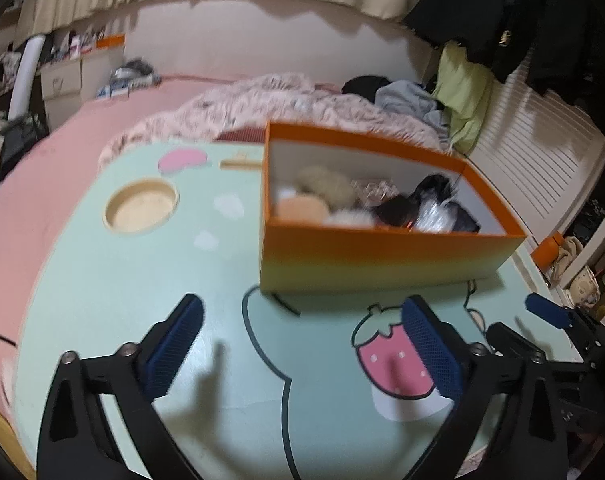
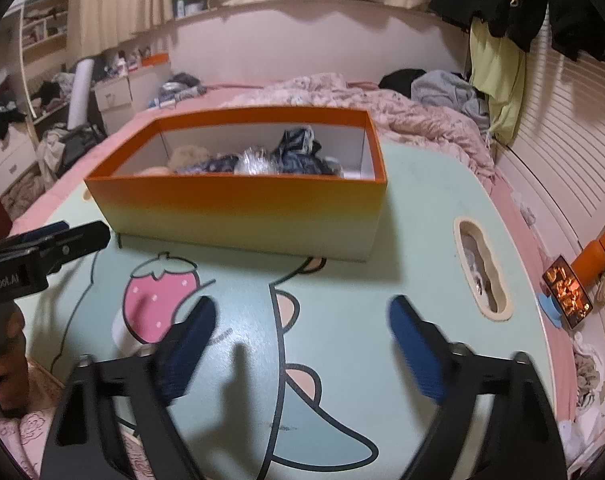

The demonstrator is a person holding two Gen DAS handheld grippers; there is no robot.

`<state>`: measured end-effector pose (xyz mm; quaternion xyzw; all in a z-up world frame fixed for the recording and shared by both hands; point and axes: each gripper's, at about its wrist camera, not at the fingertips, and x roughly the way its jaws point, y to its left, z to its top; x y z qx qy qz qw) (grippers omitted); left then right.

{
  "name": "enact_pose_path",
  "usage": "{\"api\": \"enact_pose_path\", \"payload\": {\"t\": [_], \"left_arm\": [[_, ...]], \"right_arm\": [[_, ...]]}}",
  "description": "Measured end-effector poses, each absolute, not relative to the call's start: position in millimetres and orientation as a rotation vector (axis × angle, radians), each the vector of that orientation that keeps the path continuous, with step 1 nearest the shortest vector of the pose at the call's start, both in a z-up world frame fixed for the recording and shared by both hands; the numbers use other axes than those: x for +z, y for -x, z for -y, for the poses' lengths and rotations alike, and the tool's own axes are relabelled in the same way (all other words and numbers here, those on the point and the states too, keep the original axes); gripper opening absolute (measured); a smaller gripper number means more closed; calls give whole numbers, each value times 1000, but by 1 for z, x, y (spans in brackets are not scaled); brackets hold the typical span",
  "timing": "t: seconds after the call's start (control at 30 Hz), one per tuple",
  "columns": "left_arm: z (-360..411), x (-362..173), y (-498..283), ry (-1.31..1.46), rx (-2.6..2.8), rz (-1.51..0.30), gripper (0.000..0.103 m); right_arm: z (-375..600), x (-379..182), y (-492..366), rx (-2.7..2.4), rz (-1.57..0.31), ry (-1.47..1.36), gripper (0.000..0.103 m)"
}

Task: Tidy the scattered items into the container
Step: 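Grasp the beige pompom with the left tool while the right tool grasps the black cloth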

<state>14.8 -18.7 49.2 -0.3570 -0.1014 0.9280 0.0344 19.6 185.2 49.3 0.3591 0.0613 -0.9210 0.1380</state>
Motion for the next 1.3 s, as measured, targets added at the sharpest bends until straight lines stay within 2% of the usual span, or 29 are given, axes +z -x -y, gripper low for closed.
{"api": "enact_pose_path", "payload": {"t": [0.03, 0.1, 0.2, 0.43, 0.57, 0.63, 0.77, 0.83, 1.0, 1.17, 1.23, 1.3], "left_arm": [[21, 56, -15, 1081, 2849, 302, 93], [28, 66, -17, 1031, 2845, 304, 93], [30, 82, -15, 971, 2849, 299, 93], [36, 111, 15, 979, 2824, 219, 93], [35, 123, 50, 1058, 2806, 206, 93], [33, 123, 69, 1112, 2747, 223, 80], [24, 112, 101, 1244, 2624, 287, 69], [18, 108, 109, 1282, 2651, 240, 65], [10, 101, 112, 1319, 2660, 179, 63], [9, 98, 121, 1376, 2653, 132, 50], [9, 96, 125, 1396, 2658, 111, 50], [10, 94, 128, 1415, 2653, 87, 50]], "right_arm": [[-186, 51, -20, -2662, -165, -1023, 76], [-187, 55, -20, -2649, -152, -1009, 65], [-189, 63, -21, -2638, -133, -977, 59], [-203, 111, -13, -2629, -29, -852, 57], [-205, 138, 30, -2521, 43, -915, 36], [-201, 142, 58, -2473, 64, -996, 30], [-187, 130, 114, -2333, 135, -1185, 26], [-178, 122, 130, -2334, 91, -1254, 24], [-154, 99, 149, -2366, -62, -1357, 24], [-140, 81, 163, -2416, -247, -1426, 25], [-139, 79, 166, -2413, -297, -1439, 24], [-139, 80, 165, -2409, -318, -1435, 16]]}}
